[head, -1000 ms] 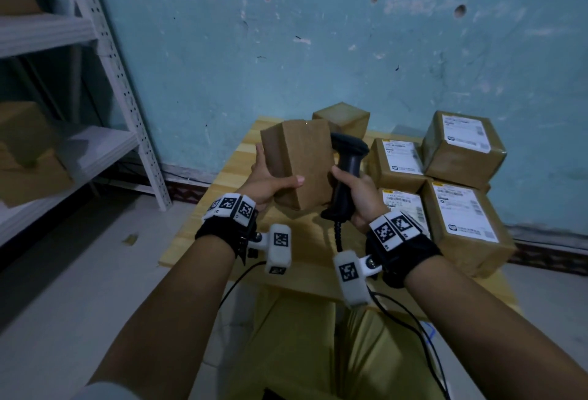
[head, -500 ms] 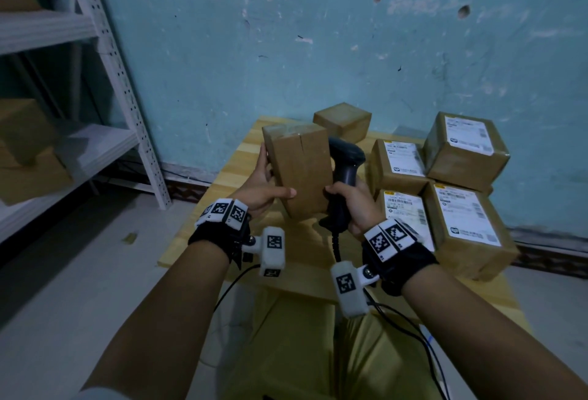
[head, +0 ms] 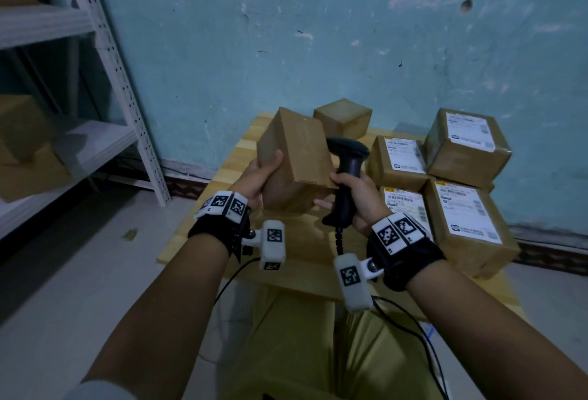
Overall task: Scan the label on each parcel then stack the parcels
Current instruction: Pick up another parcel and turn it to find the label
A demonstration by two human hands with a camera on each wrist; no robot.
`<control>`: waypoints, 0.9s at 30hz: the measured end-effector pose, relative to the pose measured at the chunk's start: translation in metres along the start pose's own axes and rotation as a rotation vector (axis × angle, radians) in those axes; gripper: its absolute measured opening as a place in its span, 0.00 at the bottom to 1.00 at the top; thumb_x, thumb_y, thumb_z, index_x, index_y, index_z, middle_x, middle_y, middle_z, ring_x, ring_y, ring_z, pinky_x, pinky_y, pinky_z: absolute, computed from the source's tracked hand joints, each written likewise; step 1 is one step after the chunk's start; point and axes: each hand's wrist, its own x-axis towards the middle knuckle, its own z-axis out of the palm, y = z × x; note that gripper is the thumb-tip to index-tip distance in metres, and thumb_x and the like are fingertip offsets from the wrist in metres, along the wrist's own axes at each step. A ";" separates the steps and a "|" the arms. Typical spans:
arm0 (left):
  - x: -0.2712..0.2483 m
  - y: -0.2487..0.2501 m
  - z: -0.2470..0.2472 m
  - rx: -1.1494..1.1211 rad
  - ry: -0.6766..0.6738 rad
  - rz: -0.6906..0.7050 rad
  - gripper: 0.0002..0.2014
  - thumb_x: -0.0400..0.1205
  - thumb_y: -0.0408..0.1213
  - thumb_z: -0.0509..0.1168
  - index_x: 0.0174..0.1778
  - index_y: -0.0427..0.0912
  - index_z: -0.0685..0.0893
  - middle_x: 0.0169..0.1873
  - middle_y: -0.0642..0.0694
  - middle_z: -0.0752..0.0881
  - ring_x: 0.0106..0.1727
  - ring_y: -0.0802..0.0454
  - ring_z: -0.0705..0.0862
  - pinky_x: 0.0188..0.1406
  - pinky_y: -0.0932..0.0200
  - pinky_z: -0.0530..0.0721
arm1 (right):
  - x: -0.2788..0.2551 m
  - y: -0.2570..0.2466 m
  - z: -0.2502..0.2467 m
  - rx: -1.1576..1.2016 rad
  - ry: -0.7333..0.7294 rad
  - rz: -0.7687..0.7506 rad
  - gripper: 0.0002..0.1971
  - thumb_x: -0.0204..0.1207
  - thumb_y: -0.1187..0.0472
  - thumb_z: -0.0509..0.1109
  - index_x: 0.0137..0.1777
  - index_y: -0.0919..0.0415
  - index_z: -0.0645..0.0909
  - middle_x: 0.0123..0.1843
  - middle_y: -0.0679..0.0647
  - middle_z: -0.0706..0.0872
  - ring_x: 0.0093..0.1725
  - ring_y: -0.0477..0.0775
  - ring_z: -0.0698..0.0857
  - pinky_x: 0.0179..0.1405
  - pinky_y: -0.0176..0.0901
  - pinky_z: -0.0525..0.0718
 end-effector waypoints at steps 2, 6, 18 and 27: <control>-0.001 -0.002 -0.001 -0.033 0.005 -0.001 0.48 0.61 0.57 0.76 0.75 0.40 0.70 0.67 0.35 0.80 0.60 0.40 0.83 0.47 0.50 0.90 | 0.001 0.002 -0.002 0.028 0.015 0.022 0.06 0.80 0.70 0.62 0.55 0.65 0.72 0.58 0.64 0.78 0.53 0.62 0.83 0.28 0.48 0.90; -0.001 -0.003 0.001 -0.109 0.040 -0.026 0.28 0.81 0.47 0.63 0.77 0.48 0.63 0.66 0.37 0.77 0.61 0.38 0.81 0.49 0.40 0.85 | 0.003 0.006 -0.006 0.062 0.065 0.058 0.12 0.79 0.71 0.63 0.61 0.67 0.71 0.64 0.69 0.76 0.60 0.67 0.81 0.27 0.49 0.89; -0.008 0.004 0.009 -0.159 -0.096 -0.287 0.21 0.83 0.54 0.53 0.59 0.42 0.79 0.47 0.38 0.86 0.48 0.42 0.82 0.43 0.47 0.78 | 0.005 0.000 -0.012 -0.038 0.121 0.100 0.09 0.79 0.65 0.66 0.56 0.68 0.76 0.46 0.61 0.79 0.43 0.56 0.82 0.30 0.50 0.90; -0.006 0.001 0.006 -0.151 0.015 -0.061 0.35 0.81 0.24 0.60 0.80 0.49 0.53 0.60 0.42 0.78 0.53 0.42 0.82 0.41 0.39 0.86 | 0.001 -0.002 -0.007 -0.240 0.139 -0.025 0.09 0.80 0.59 0.65 0.52 0.64 0.74 0.43 0.57 0.82 0.41 0.53 0.82 0.35 0.54 0.83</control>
